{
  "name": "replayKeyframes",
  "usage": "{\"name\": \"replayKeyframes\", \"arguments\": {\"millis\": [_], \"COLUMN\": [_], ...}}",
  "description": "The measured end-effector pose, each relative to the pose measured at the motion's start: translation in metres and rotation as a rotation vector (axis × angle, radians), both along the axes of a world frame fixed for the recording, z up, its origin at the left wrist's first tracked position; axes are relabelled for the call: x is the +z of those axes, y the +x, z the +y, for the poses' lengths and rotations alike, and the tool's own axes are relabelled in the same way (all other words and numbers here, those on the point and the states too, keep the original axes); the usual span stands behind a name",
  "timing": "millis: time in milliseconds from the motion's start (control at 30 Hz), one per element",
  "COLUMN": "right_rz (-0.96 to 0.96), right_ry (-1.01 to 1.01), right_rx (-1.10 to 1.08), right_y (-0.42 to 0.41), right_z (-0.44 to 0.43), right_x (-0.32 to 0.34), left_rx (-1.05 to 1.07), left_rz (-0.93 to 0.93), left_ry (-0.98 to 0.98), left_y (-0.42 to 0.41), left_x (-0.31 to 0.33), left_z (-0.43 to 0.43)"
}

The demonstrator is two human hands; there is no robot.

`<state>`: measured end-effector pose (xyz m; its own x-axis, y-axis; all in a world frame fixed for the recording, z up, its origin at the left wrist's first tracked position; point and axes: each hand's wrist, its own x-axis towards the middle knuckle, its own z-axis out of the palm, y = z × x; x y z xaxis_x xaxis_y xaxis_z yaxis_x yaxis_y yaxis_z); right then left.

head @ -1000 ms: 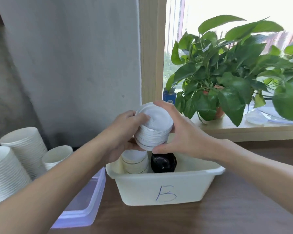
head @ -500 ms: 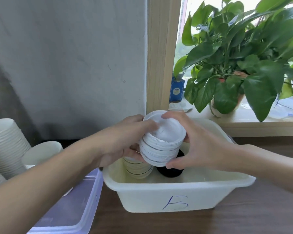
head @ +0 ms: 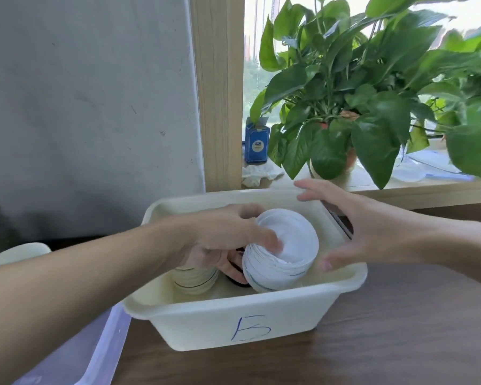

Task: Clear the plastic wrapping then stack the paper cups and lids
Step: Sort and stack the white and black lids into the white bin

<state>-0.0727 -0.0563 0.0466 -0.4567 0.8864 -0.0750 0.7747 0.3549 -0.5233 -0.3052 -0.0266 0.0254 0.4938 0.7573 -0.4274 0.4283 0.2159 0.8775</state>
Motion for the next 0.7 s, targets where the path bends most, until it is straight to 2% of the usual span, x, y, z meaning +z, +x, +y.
{"name": "replayKeyframes", "arguments": {"millis": [333,700], "right_rz": [0.021,-0.046], "right_ry": [-0.146,-0.125], "right_rx": [-0.042,-0.042], "right_y": [0.022,0.018], "right_z": [-0.001,0.000], "right_x": [-0.017,-0.017], "left_rx": [-0.230,-0.333], "left_rz": [0.172,0.326], "left_ry": [0.093,0.348], "left_y": [0.038,0.040], "left_x": [-0.016,-0.033], "left_z": [0.019,0.035]}}
